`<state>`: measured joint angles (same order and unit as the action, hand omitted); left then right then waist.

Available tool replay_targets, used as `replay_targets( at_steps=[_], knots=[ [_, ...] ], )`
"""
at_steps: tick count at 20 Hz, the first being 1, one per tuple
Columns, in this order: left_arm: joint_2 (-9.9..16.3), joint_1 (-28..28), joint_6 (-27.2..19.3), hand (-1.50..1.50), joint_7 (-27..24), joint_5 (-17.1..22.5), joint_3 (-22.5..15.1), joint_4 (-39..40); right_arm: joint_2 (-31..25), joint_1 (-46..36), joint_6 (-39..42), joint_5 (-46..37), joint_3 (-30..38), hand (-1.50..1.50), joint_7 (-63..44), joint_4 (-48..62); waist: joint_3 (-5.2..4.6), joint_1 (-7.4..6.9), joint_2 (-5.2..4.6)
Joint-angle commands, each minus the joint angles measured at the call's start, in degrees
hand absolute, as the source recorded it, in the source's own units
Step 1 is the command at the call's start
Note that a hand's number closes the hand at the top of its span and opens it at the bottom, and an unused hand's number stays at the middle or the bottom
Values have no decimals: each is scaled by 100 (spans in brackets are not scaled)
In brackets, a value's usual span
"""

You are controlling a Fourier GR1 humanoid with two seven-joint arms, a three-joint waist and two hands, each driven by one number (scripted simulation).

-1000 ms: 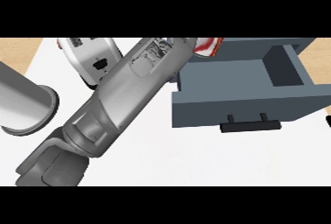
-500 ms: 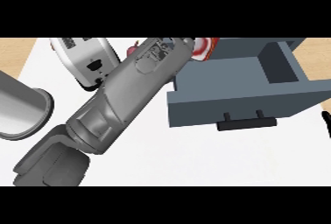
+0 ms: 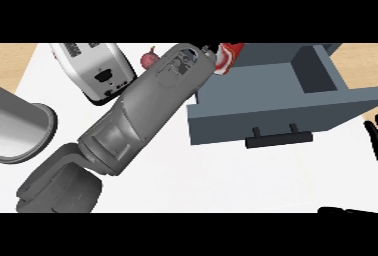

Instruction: Pick up the can, place it into the drawer and close the drawer

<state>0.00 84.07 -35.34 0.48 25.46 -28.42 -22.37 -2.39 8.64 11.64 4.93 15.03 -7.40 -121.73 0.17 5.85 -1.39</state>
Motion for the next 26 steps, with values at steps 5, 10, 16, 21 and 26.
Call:
replay_targets(
  at_steps=[5,10,16,21,26],
  knots=[
    [0,-8,-238,150,-127,145,-470,238,-125,-400,-29,3,-17,-150,-135,175,2,109,-44],
    [0,-337,-548,-150,-426,315,-566,257,-58,-337,-64,-92,-131,-150,-149,-46,-3,205,-69],
    [0,-219,-810,-150,-338,500,-701,218,121,-271,-97,-335,-403,-150,11,-21,-3,192,-59],
    [0,-229,-961,-150,-387,703,-668,253,-237,-126,93,14,3,-150,-181,-355,-1,259,-37],
    [0,-343,-1090,-150,-561,952,-594,144,-584,-328,105,-850,-101,-150,248,-486,-4,215,-57]
  ],
)
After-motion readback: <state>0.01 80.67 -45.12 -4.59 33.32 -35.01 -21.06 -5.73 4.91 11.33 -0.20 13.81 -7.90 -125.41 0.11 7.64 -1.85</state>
